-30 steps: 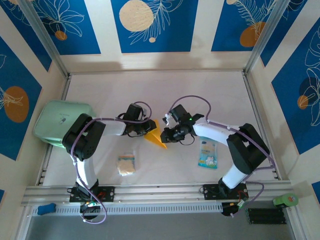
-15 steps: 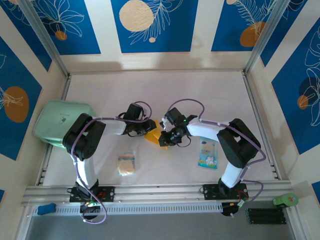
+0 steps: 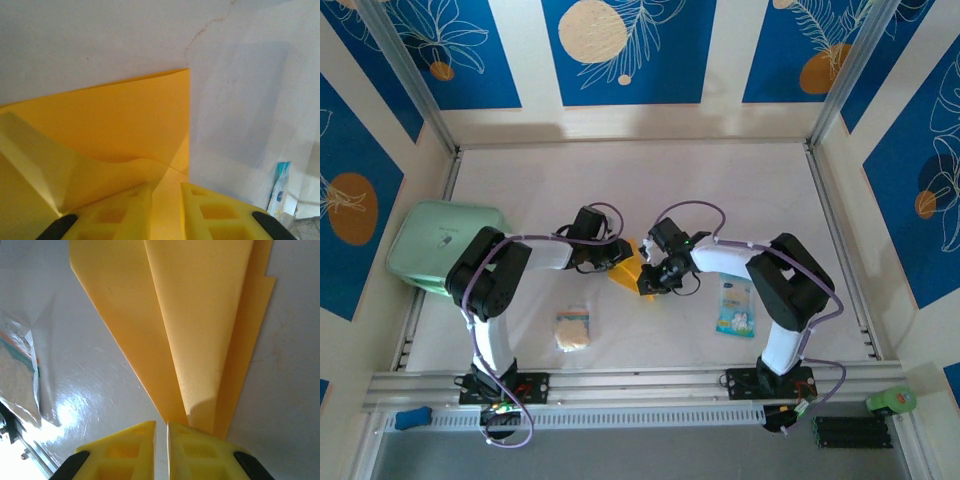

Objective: Fold a paper plane with a square sheet of paper (pick it up from the middle)
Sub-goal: Fourth fold the wing at the center of the table.

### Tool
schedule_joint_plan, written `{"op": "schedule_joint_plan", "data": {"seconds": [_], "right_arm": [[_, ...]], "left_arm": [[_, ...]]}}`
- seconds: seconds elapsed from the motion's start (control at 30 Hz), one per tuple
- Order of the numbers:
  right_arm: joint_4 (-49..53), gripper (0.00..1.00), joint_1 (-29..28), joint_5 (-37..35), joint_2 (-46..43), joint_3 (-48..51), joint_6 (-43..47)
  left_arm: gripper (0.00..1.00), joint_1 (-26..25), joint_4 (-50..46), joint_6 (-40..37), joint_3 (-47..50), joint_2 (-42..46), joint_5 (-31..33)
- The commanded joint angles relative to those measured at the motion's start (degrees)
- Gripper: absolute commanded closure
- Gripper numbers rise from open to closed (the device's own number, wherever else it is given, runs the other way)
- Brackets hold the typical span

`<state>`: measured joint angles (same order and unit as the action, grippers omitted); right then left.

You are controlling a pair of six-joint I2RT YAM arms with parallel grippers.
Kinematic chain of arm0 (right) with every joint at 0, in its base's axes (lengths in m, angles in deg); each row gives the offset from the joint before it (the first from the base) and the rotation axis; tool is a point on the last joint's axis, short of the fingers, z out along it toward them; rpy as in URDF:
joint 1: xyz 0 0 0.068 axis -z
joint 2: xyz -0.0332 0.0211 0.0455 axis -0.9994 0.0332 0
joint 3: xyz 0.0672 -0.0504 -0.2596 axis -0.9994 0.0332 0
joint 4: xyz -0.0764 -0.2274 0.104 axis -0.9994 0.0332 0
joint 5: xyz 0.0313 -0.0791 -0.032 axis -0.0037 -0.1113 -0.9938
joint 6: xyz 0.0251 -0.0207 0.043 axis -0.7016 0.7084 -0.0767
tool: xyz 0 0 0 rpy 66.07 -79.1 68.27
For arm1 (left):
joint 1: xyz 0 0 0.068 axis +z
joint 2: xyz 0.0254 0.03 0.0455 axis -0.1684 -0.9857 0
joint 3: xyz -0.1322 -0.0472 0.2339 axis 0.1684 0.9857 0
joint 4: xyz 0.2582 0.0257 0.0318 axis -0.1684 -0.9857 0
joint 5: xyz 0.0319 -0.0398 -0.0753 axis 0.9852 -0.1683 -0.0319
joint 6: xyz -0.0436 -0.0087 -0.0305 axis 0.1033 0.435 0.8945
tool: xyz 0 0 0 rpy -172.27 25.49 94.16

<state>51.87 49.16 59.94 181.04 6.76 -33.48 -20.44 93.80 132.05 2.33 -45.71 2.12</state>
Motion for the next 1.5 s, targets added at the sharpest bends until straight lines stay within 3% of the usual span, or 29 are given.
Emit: {"op": "schedule_joint_plan", "data": {"seconds": [0.0,0.7,1.03,1.47], "right_arm": [[-0.59,0.86,0.44,1.58,0.97,1.36,-0.33],[-5.47,0.86,2.7,7.38,1.46,7.2,-0.31],[-3.48,0.87,3.69,6.98,2.85,6.91,-0.51],[-0.85,0.89,3.78,6.3,3.56,5.44,-0.43]], "left_arm": [[0.76,-0.22,-8.66,-0.38,2.56,-4.4,3.97],[0.76,-0.22,-8.32,-0.55,2.48,-3.89,3.34],[0.73,-0.33,-6.67,-5.91,-3.66,3.99,-1.86],[0.79,-3.43,9.5,-5.35,9.69,12.27,-1.87]]}}
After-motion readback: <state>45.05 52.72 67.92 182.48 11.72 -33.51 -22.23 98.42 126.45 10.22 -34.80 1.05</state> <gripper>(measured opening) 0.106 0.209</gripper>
